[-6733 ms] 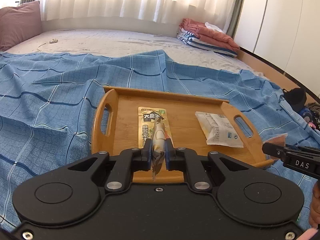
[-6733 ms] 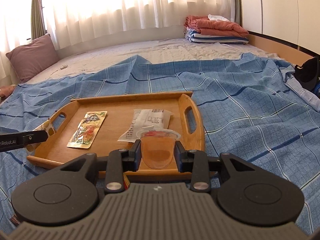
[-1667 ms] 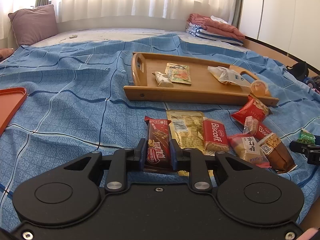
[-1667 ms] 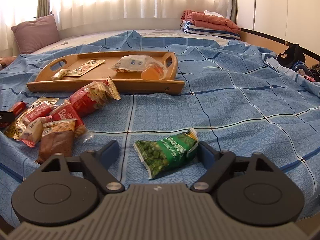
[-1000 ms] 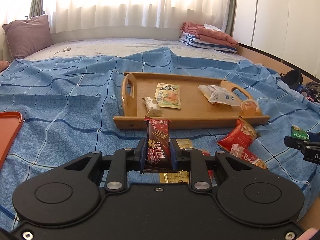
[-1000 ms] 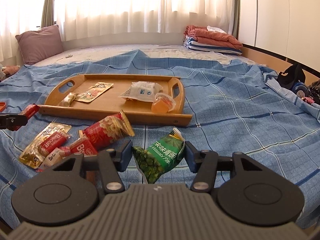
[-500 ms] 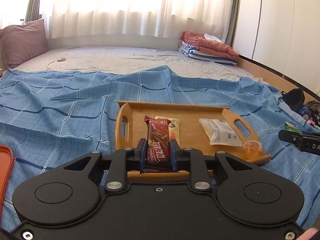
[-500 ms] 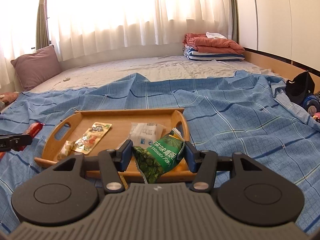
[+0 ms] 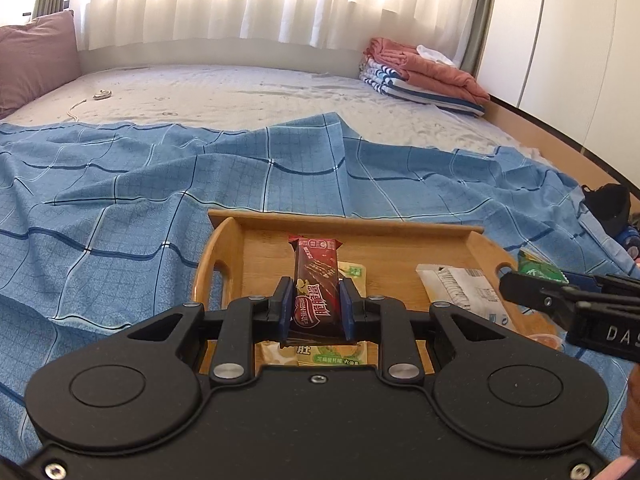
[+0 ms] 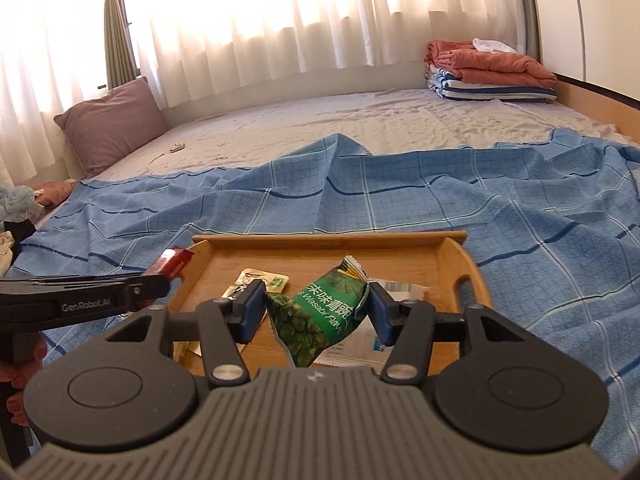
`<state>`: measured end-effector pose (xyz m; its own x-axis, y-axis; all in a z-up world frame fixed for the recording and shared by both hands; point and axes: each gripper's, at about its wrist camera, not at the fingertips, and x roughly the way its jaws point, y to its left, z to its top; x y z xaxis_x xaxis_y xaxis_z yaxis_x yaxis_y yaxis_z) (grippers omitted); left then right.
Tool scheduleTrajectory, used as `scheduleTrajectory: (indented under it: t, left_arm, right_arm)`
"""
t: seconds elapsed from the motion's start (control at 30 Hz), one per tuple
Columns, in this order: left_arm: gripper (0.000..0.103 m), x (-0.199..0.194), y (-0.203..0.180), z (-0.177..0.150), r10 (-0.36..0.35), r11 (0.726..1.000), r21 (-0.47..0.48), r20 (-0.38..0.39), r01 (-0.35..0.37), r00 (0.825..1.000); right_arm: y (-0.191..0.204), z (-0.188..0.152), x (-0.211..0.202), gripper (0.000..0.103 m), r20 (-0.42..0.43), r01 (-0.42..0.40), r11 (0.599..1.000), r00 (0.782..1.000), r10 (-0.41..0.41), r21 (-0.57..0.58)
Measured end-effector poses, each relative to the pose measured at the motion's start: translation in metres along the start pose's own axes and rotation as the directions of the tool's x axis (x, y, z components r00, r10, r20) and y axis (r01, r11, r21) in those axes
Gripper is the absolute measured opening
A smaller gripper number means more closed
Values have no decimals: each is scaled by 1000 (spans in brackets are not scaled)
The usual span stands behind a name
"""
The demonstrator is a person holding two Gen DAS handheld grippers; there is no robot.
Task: Organize snacks
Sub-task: 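Carry the chocolate bar with the left tool while the right tool carries the green bag over the tray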
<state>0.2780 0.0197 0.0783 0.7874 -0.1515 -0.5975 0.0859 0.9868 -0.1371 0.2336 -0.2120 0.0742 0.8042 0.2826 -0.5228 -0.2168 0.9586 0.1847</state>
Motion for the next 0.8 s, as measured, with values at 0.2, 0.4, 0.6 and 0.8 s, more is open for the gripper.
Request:
scheduleTrajectory:
  t: [0.2, 0.4, 0.6, 0.8]
  left_arm:
    - [23, 34, 1, -8, 20, 999, 35, -34, -18, 999]
    - [23, 56, 10, -14, 44, 999, 22, -54, -43, 998]
    - [23, 70, 16, -17, 56, 998, 18, -69, -55, 996]
    - [23, 78, 15, -22, 60, 998, 23, -79, -58, 995]
  right_arm:
    - [23, -24, 39, 58, -35, -31, 998, 999, 29, -49]
    - [38, -35, 63, 58, -80, -42, 991, 996, 33, -123]
    - [42, -39, 74, 58, -106, -56, 986, 994, 40, -158]
    - [40, -41, 81, 58, -126, -42, 985, 992, 21, -169]
